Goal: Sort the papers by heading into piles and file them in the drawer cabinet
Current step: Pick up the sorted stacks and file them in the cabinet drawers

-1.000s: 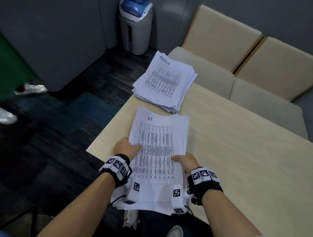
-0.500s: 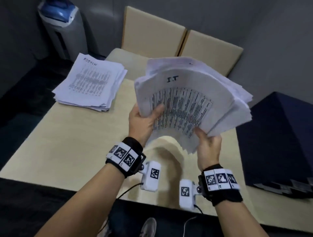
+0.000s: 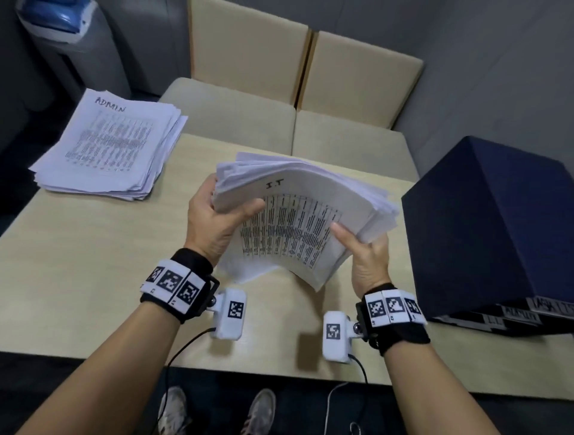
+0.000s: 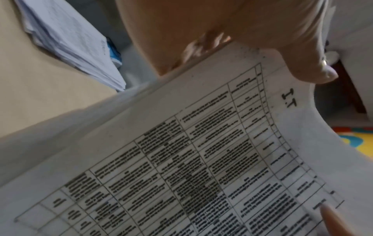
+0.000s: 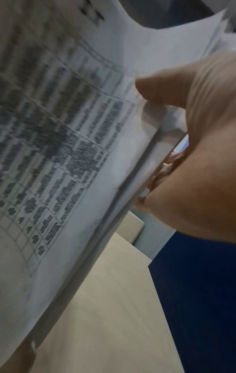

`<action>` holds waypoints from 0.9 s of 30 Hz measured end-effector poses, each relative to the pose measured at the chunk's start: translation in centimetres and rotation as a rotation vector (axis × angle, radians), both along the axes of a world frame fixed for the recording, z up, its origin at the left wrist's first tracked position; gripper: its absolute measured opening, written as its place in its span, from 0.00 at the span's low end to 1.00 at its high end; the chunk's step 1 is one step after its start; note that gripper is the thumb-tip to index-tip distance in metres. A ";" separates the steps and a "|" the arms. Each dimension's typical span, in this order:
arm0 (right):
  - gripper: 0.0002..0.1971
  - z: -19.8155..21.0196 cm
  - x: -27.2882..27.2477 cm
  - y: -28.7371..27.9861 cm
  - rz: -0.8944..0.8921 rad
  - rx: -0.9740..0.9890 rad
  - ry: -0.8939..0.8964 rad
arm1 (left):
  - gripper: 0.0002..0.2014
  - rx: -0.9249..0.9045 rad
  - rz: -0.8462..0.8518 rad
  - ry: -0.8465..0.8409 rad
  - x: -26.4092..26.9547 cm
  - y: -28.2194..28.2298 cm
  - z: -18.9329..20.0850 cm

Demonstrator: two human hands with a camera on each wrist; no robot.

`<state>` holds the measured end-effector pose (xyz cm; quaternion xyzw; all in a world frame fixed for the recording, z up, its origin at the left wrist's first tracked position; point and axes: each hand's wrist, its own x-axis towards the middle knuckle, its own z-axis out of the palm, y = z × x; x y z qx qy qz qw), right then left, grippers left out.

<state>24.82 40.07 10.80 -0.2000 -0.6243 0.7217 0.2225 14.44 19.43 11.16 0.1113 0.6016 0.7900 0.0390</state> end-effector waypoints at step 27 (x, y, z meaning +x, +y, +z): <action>0.58 -7.2 8.4 3.8 -0.027 -0.242 -0.559 | 0.08 0.041 0.160 -0.225 1.8 3.2 0.9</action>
